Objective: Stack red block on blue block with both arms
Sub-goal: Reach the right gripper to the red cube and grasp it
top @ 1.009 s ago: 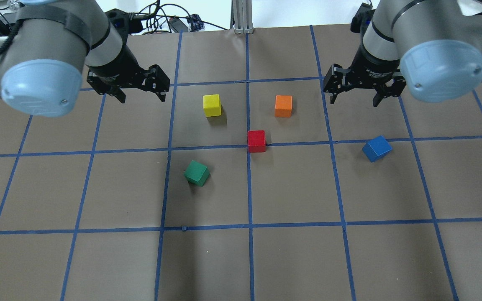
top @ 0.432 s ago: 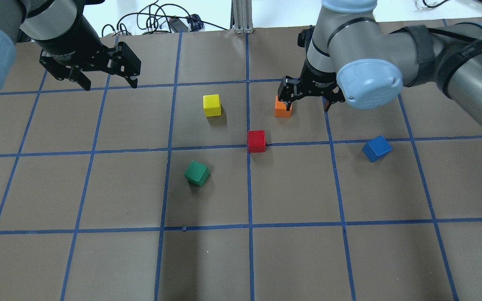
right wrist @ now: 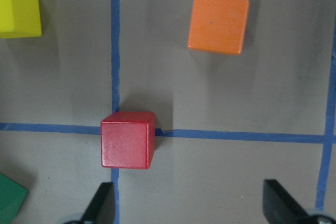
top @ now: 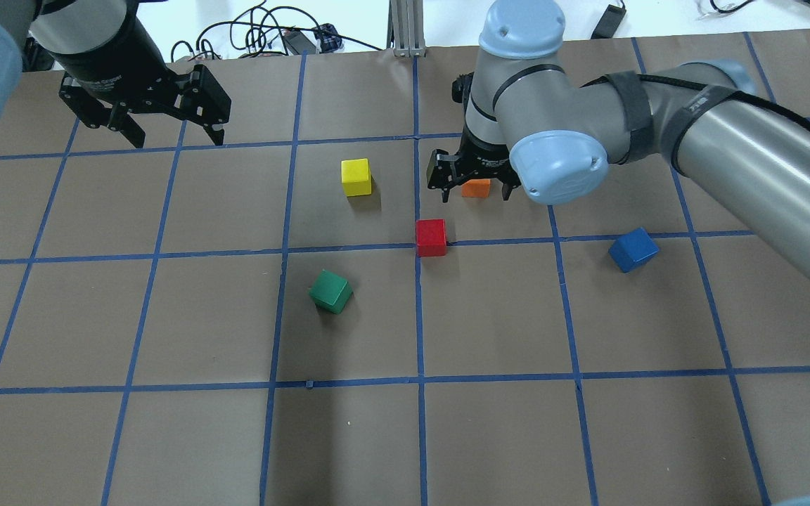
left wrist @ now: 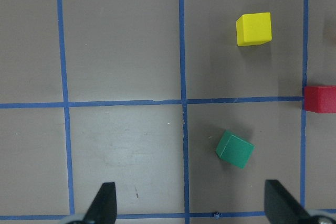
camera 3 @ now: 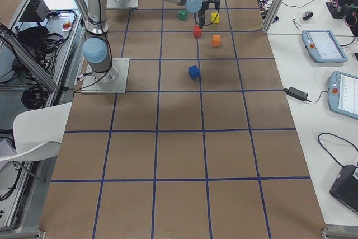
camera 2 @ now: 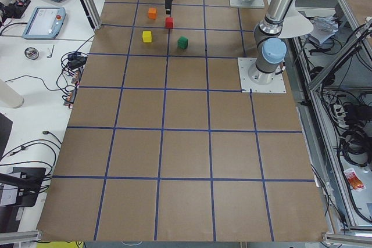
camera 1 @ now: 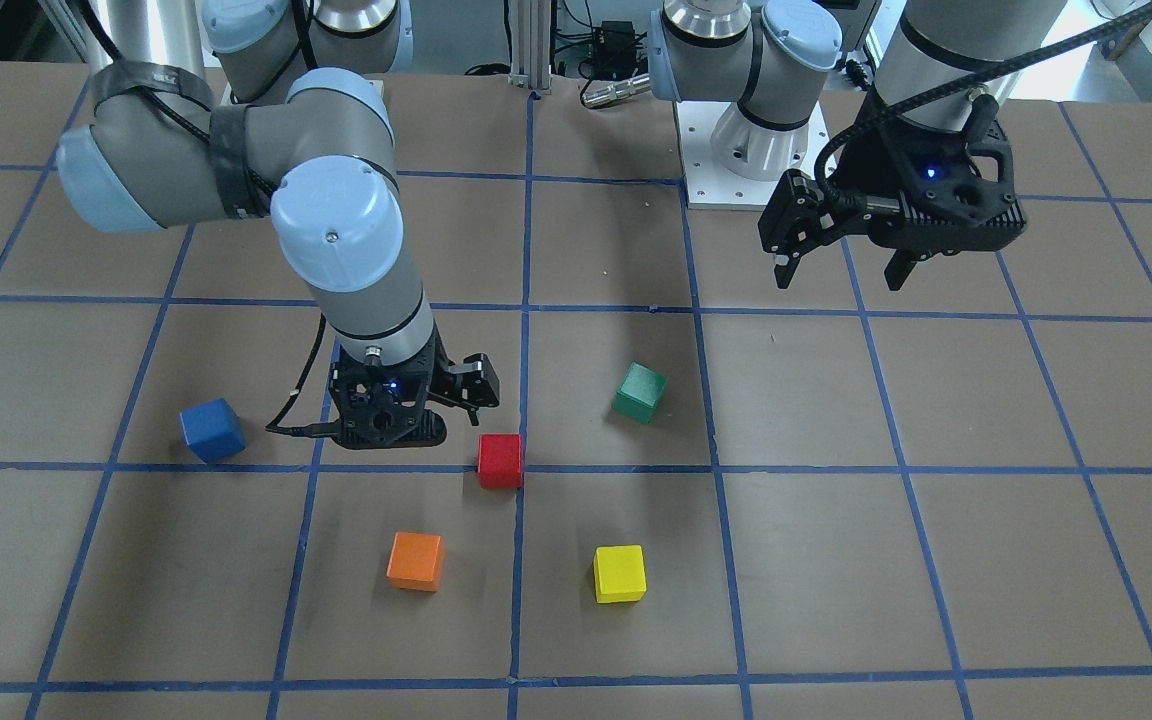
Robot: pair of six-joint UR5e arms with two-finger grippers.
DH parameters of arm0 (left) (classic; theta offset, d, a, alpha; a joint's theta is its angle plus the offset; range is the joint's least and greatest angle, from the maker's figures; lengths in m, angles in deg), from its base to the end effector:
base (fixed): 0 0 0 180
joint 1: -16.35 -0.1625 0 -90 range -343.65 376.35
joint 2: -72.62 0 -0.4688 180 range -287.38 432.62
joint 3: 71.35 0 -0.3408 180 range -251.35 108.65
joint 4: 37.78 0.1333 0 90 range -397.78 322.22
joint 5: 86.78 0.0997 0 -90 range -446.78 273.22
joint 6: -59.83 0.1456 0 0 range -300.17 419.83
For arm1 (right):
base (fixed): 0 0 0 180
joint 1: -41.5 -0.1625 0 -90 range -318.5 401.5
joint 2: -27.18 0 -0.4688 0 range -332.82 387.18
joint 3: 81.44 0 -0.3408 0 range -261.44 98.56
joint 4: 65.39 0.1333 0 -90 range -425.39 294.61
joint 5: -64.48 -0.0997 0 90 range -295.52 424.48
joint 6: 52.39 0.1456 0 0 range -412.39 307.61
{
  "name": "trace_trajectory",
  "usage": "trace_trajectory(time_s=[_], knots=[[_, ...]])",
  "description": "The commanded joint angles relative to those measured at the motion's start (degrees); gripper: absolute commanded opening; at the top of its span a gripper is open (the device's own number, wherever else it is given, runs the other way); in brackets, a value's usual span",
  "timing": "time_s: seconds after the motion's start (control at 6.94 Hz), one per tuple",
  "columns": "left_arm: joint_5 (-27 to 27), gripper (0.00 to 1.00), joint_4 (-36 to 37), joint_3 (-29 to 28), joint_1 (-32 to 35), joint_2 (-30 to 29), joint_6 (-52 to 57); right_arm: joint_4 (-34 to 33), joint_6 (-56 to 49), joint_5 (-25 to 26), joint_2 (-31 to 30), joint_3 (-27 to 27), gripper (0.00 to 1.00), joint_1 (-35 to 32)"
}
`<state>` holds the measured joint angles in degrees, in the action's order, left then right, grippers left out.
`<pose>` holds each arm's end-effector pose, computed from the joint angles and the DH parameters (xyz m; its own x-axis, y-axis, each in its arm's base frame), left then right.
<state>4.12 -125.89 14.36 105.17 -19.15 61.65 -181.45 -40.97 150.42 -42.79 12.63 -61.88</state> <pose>-0.1214 -0.4681 0.5086 -0.9998 0.0099 -0.0181 0.0112 0.9970 -0.0764 0.2731 -0.5274 0.3220 -0.9964 -0.0361 -0.0761 -0.0347 0.9992 -0.0195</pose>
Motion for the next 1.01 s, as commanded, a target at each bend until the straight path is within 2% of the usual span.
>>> trace_trajectory(time_s=[0.0,0.29,0.86], knots=[[-0.11,1.0,-0.14,-0.2,0.13,-0.07,0.02,-1.53,2.54,-0.07,4.74,-2.48,1.0,-1.82],[-0.2,1.0,-0.14,-0.2,-0.14,0.02,0.11,-1.71,4.13,0.01,9.05,-5.64,1.0,-4.54],[-0.2,1.0,-0.14,-0.2,0.04,0.1,0.11,-1.18,5.37,0.02,10.91,-5.04,1.0,-4.99]])
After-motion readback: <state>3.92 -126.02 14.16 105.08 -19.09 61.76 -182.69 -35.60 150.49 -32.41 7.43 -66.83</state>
